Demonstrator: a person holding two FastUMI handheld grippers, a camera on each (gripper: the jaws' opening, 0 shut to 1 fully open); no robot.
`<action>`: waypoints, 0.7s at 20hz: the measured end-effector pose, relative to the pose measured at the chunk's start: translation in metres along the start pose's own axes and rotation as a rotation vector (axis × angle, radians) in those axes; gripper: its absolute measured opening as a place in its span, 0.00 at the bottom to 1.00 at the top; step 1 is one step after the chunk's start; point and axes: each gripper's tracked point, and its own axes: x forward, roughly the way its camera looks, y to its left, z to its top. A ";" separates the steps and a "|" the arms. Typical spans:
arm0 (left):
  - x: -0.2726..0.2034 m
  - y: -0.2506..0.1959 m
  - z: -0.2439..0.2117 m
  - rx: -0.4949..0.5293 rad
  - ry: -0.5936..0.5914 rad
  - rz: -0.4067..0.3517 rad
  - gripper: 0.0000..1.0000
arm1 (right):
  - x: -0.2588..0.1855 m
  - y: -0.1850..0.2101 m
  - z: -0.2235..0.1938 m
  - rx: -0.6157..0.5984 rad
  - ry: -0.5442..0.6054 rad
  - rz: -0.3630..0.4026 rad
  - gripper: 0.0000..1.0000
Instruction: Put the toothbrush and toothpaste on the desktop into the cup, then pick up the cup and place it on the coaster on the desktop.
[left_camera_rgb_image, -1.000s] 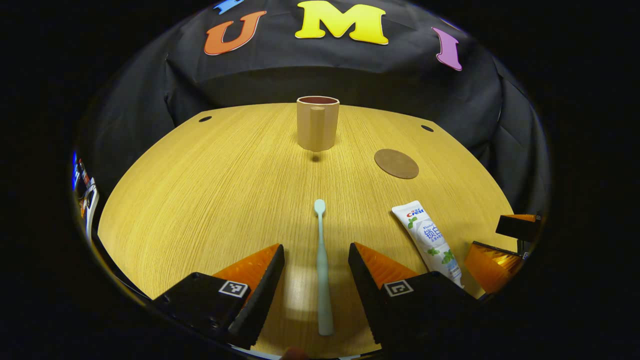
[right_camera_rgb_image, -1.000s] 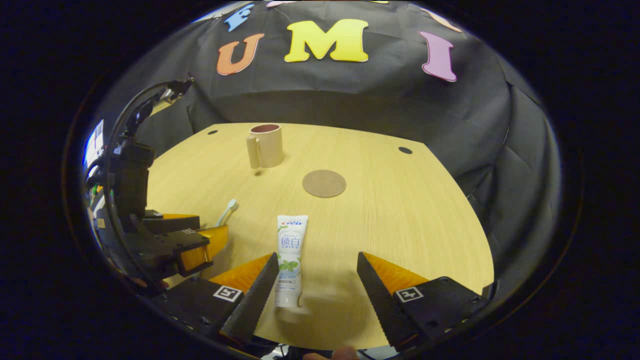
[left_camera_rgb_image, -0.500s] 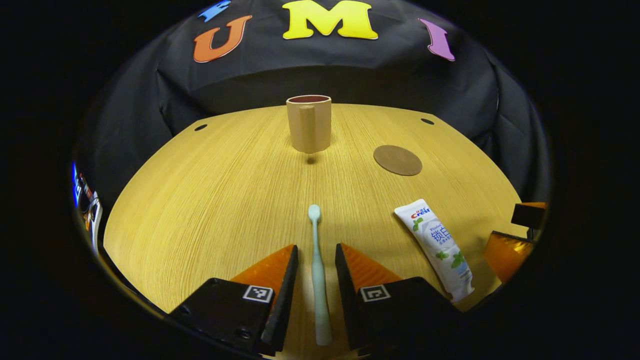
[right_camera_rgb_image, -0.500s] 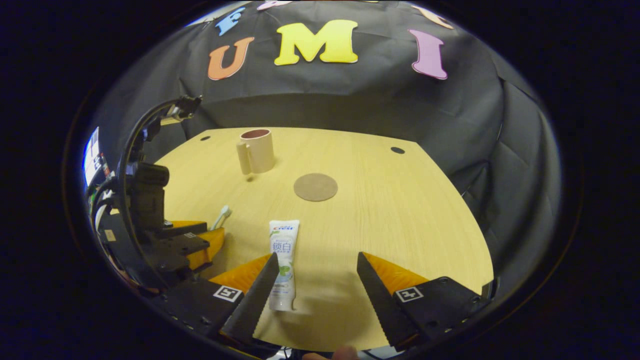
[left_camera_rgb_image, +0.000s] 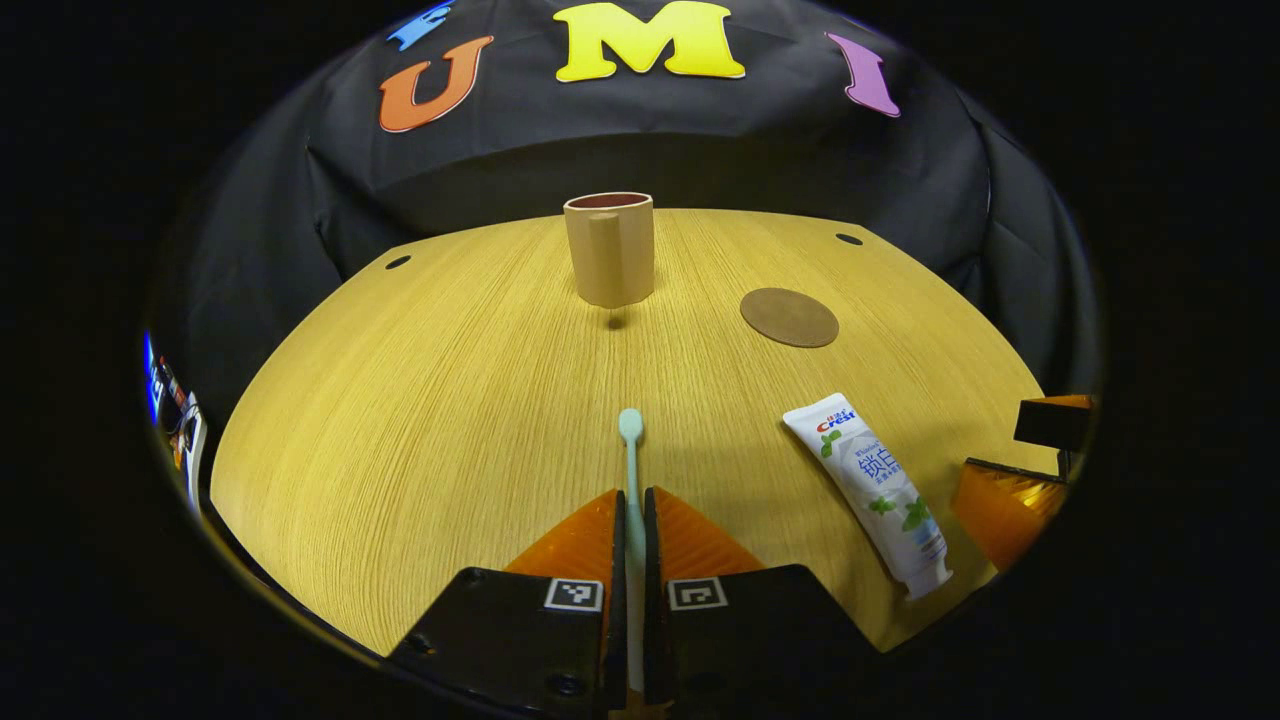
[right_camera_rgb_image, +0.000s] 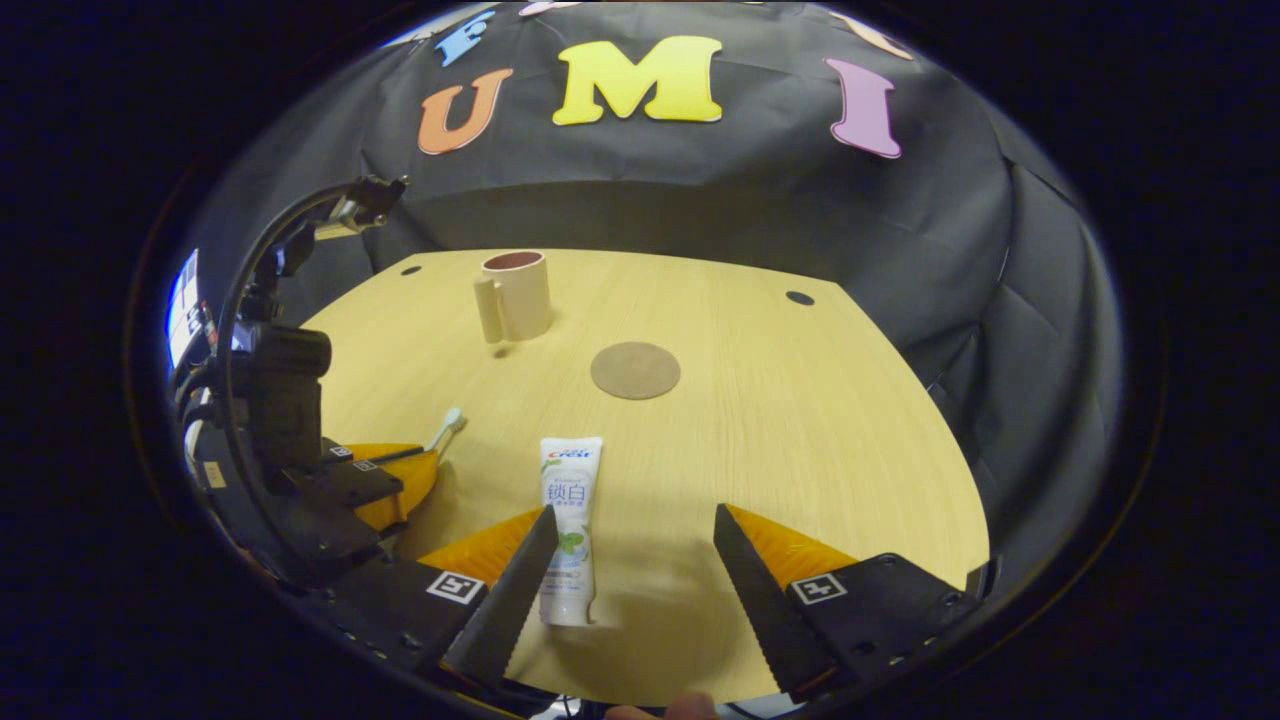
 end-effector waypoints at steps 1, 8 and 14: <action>-0.001 0.001 0.001 -0.007 -0.001 0.001 0.08 | 0.000 0.002 0.000 -0.002 -0.003 0.004 0.95; -0.006 0.026 0.013 -0.058 -0.021 0.042 0.04 | 0.007 0.016 -0.004 -0.009 0.016 0.037 0.95; -0.022 0.050 0.038 -0.069 -0.072 0.058 0.03 | 0.032 0.041 -0.013 -0.037 0.073 0.061 0.95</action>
